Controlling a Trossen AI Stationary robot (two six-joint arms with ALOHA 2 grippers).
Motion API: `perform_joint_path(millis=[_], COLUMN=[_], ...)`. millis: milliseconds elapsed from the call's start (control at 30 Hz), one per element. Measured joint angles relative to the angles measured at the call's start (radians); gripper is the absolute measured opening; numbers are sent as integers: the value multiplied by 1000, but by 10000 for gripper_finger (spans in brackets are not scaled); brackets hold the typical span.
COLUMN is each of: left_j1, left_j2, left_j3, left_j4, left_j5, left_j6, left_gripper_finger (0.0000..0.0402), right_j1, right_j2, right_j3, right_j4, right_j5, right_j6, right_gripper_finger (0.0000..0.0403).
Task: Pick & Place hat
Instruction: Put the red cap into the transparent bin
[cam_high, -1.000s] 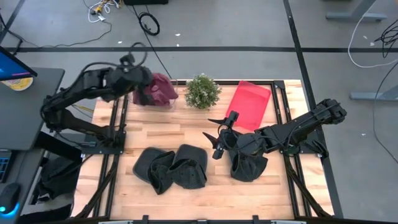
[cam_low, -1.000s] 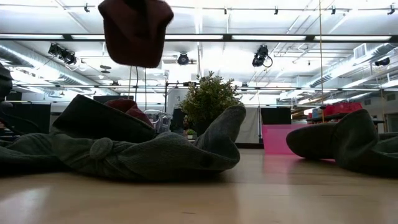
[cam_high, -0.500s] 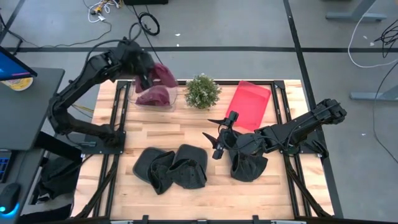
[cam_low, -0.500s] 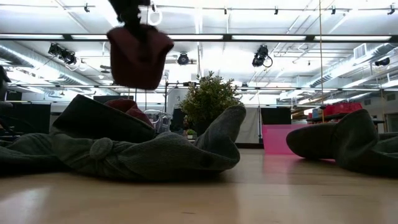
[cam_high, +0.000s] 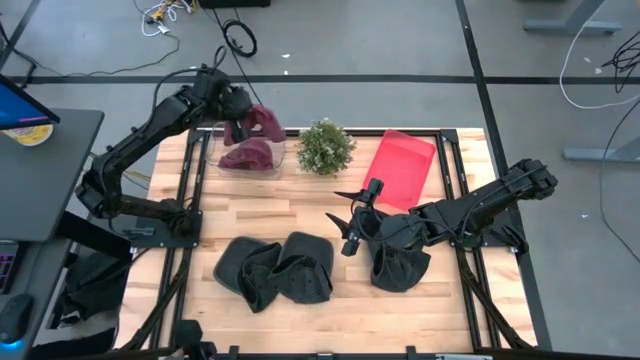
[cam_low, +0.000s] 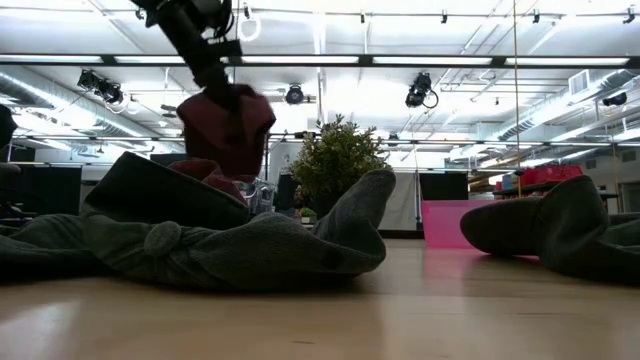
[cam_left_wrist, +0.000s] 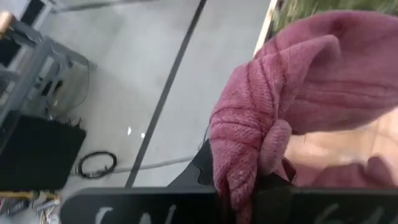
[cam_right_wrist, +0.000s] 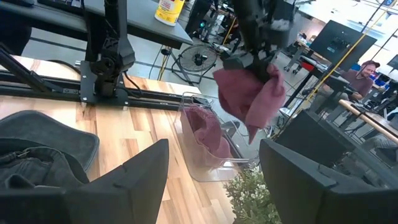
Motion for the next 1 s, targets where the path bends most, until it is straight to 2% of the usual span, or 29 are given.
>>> perform_joint_path(millis=[67, 367, 733, 1000], left_j1=[26, 105, 131, 147], left_j2=[1, 0, -1, -1], left_j3=[-19, -79, -190, -303], left_j4=[-8, -32, 32, 165], left_j5=[14, 190, 178, 56], left_j6=[11, -8, 46, 68], left_gripper_finger=[1, 1, 2, 2], right_j1=[0, -20, -23, -23], right_j2=[0, 0, 0, 0], right_j3=[0, 0, 0, 0], right_j4=[0, -1, -1, -1], right_j5=[0, -2, -27, -27], right_j6=[0, 0, 0, 20], right_gripper_finger=[253, 253, 253, 253])
